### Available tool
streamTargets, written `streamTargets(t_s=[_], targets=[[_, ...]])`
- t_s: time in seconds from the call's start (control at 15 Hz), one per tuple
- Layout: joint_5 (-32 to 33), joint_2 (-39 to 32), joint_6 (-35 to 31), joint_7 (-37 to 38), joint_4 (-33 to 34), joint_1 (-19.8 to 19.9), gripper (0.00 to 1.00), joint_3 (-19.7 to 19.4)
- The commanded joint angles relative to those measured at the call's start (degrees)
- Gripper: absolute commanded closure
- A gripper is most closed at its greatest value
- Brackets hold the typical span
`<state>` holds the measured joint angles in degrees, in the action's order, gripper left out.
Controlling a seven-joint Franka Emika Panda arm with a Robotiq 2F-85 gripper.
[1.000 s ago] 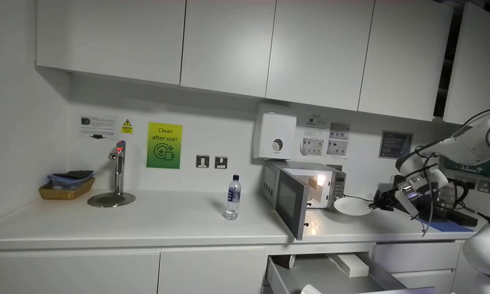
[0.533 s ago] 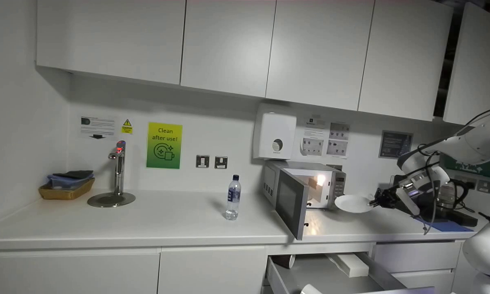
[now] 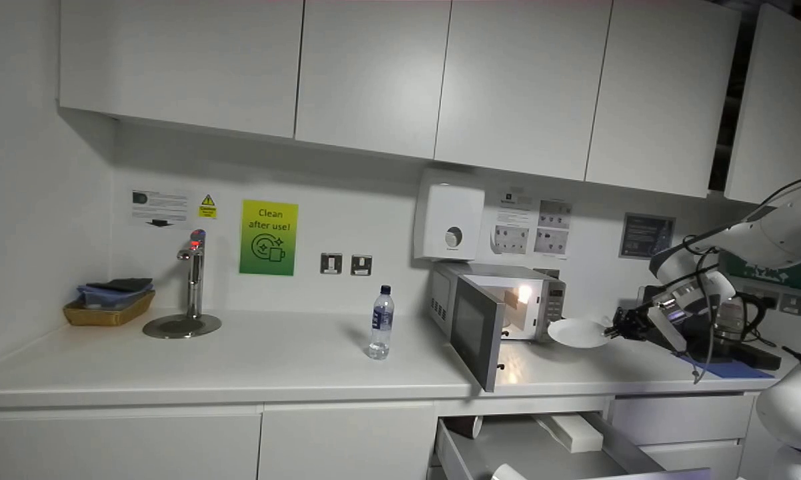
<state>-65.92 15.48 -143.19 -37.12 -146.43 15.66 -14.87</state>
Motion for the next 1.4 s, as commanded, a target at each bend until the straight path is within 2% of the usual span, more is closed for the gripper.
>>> streamTargets(t_s=[0.0, 0.4, 0.47, 1.0, 1.33], targets=[[0.4, 0.1, -0.1, 0.3, 0.0, -0.7, 0.96, -0.6], [0.4, 0.1, -0.1, 0.3, 0.0, -0.7, 0.96, -0.6], [0.4, 0.1, -0.1, 0.3, 0.0, -0.7, 0.99, -0.6], [-9.2, -3.7, -4.7, 1.6, 2.0, -3.3, 0.99, 1.4], [-16.6, -5.7, -5.1, 2.0, 3.8, -5.3, 0.99, 3.9]])
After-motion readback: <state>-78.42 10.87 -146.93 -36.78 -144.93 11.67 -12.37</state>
